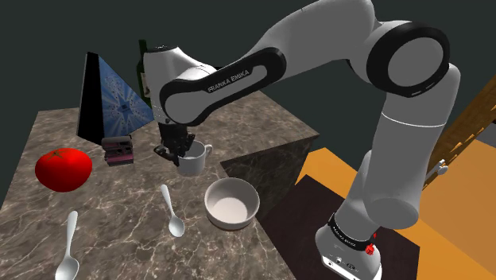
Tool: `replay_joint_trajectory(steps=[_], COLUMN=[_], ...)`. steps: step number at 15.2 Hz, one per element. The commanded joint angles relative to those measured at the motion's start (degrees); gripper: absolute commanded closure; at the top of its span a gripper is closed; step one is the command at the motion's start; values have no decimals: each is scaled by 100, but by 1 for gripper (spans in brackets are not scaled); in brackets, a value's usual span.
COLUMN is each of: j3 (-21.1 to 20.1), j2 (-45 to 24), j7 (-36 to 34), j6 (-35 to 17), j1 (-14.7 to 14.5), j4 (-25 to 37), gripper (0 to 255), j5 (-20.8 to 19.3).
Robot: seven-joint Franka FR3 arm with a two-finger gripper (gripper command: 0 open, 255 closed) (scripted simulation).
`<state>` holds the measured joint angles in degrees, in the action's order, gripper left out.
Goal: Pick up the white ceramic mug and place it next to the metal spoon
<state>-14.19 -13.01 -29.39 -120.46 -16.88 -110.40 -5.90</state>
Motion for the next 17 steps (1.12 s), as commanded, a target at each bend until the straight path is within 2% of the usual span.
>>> replay_joint_trajectory(steps=[1,9,10,15,17], j3=[9,12,12,12,-9], j2=[-63,-88,-89,-89,64], j7=[-14,-21,-21,-21,18], j6=[-138,-184,-184,-183,164], j1=[-1,-3,-3,-3,2], j4=[-73,-95,-95,-94,106], gripper=[255,255,0,0,0], j5=[-24,-34,-34,-34,26])
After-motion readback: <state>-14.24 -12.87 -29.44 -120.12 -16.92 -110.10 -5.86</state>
